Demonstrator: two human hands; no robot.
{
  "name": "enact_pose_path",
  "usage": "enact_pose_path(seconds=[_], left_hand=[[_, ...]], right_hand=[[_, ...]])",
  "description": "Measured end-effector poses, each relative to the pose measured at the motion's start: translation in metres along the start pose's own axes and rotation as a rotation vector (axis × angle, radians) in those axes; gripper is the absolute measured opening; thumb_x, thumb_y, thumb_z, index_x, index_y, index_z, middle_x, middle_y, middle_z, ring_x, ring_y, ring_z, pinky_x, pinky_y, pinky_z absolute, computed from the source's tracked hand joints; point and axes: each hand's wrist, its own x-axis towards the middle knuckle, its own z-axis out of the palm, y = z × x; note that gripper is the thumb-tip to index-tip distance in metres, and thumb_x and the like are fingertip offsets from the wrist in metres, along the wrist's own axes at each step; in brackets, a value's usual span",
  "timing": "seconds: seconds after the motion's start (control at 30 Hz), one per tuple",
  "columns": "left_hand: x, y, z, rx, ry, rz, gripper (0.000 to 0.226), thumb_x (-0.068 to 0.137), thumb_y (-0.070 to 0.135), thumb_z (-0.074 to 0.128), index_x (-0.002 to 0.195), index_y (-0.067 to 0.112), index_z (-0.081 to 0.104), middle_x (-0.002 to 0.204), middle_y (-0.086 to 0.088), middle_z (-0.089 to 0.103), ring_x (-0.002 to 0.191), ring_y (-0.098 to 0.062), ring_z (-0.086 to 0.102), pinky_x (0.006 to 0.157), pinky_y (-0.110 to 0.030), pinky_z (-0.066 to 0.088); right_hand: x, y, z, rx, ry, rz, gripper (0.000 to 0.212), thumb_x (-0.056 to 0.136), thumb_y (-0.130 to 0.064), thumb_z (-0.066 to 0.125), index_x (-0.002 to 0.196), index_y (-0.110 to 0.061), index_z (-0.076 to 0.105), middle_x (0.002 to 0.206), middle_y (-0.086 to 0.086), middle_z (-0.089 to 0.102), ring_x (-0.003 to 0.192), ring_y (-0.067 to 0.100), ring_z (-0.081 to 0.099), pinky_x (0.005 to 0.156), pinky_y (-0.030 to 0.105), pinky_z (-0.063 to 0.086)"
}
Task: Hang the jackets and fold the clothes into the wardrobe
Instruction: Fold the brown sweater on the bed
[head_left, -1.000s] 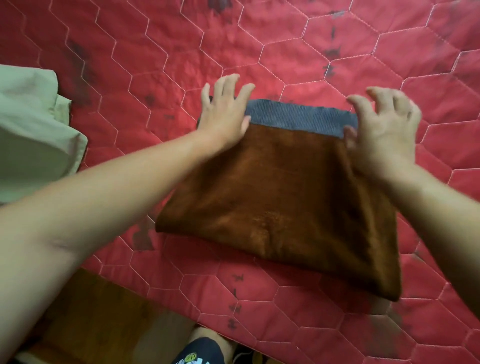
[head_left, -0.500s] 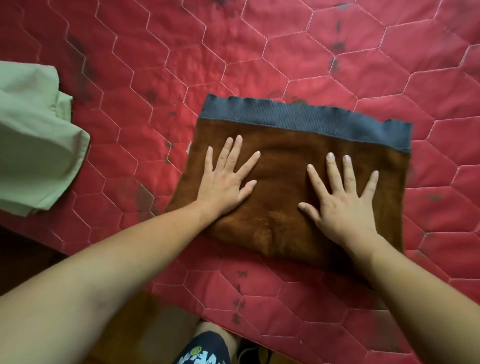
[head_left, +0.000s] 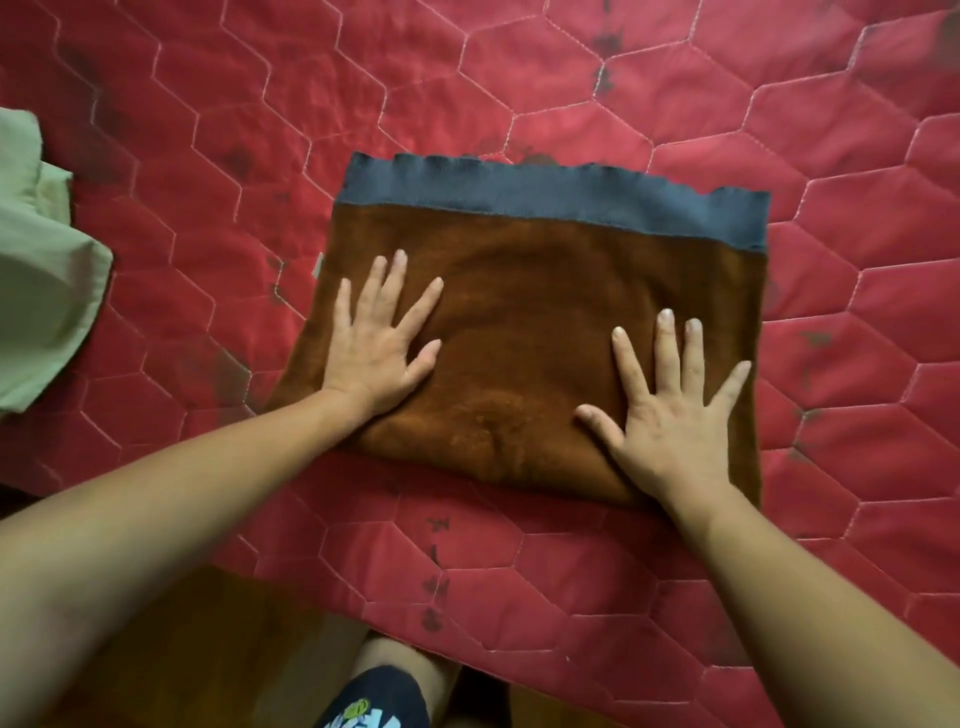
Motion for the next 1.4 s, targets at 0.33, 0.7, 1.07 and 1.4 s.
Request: enact_pose_path(seconds=[0.33, 0.7, 1.07, 1.4], left_hand=[[-0.033, 0.009, 0.005, 0.104, -0.034, 0.137, 0.072, 0.096, 0.062, 0.038, 0.16, 0.037, 0.015, 0.169, -0.017, -0.002, 0.155, -0.04, -0.002, 0.115, -0.073, 0.009], [-0.039, -0.023, 0.008, 0.037, -0.073, 0.003, 0.079, 0.092, 0.068, 0.037, 0.158, 0.041, 0.005, 0.169, -0.014, -0.003, 0.155, -0.04, 0.002, 0.117, -0.072, 0.01], [-0.045, -0.012, -0.016, -0.309, -0.113, -0.573, 0.093, 0.086, 0.08, 0.046, 0.158, 0.045, -0.003, 0.165, -0.008, 0.01, 0.152, -0.028, 0.016, 0.117, -0.055, 0.023], [-0.008, -0.058, -0.09, -1.087, -0.571, -0.821, 0.066, 0.074, 0.05, 0.085, 0.129, 0.026, 0.058, 0.114, -0.002, 0.074, 0.101, -0.021, 0.073, 0.089, -0.038, 0.058]], right_hand=[[-0.008, -0.02, 0.008, -0.007, 0.099, -0.174, 0.091, 0.089, -0.085, 0.028, 0.162, -0.031, 0.021, 0.172, 0.008, -0.002, 0.156, 0.041, -0.011, 0.111, 0.081, 0.002], [-0.011, 0.006, 0.008, -0.054, 0.009, -0.017, 0.102, 0.078, -0.098, 0.013, 0.162, -0.041, 0.002, 0.17, 0.007, -0.018, 0.154, 0.038, -0.02, 0.11, 0.082, 0.004], [-0.021, -0.033, 0.005, -0.062, -0.084, -0.094, 0.094, 0.085, -0.091, 0.002, 0.161, -0.037, -0.011, 0.165, 0.007, -0.031, 0.148, 0.039, -0.035, 0.112, 0.078, -0.007], [-0.021, -0.028, -0.023, 0.089, -0.287, -0.111, 0.096, 0.086, -0.087, 0.027, 0.16, -0.041, -0.013, 0.164, 0.001, -0.035, 0.148, 0.032, -0.038, 0.118, 0.072, -0.006]])
